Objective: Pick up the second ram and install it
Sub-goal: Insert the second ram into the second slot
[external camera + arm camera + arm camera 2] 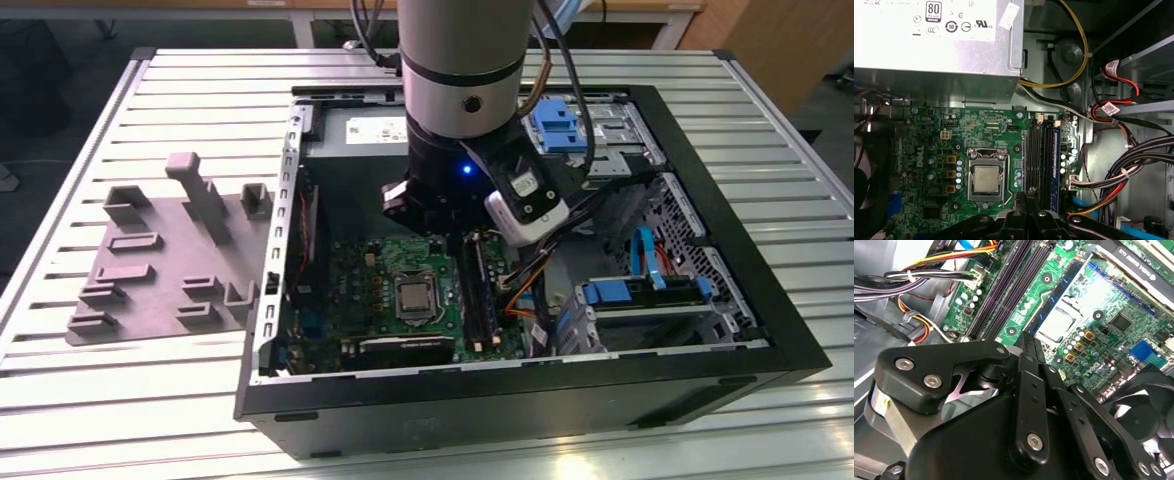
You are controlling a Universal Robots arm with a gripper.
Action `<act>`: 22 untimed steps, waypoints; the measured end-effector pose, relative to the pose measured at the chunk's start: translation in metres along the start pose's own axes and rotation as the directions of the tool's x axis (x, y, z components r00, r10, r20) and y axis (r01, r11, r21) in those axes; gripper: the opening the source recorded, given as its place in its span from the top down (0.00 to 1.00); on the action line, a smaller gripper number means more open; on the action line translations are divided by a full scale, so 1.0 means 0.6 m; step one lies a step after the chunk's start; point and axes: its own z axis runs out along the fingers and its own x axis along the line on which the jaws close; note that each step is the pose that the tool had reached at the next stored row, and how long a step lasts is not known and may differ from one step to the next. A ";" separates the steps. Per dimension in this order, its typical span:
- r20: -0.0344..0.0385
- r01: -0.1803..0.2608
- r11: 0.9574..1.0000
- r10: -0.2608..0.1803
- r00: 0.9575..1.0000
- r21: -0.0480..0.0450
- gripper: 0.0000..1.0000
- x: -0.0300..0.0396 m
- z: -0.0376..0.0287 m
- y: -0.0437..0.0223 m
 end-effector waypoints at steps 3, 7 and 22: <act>0.000 0.000 1.000 0.000 1.000 0.000 0.89 -0.001 0.002 0.000; 0.000 0.000 1.000 0.000 1.000 0.000 0.89 -0.002 0.004 0.000; 0.000 -0.003 1.000 0.003 1.000 0.000 0.89 -0.004 0.015 -0.001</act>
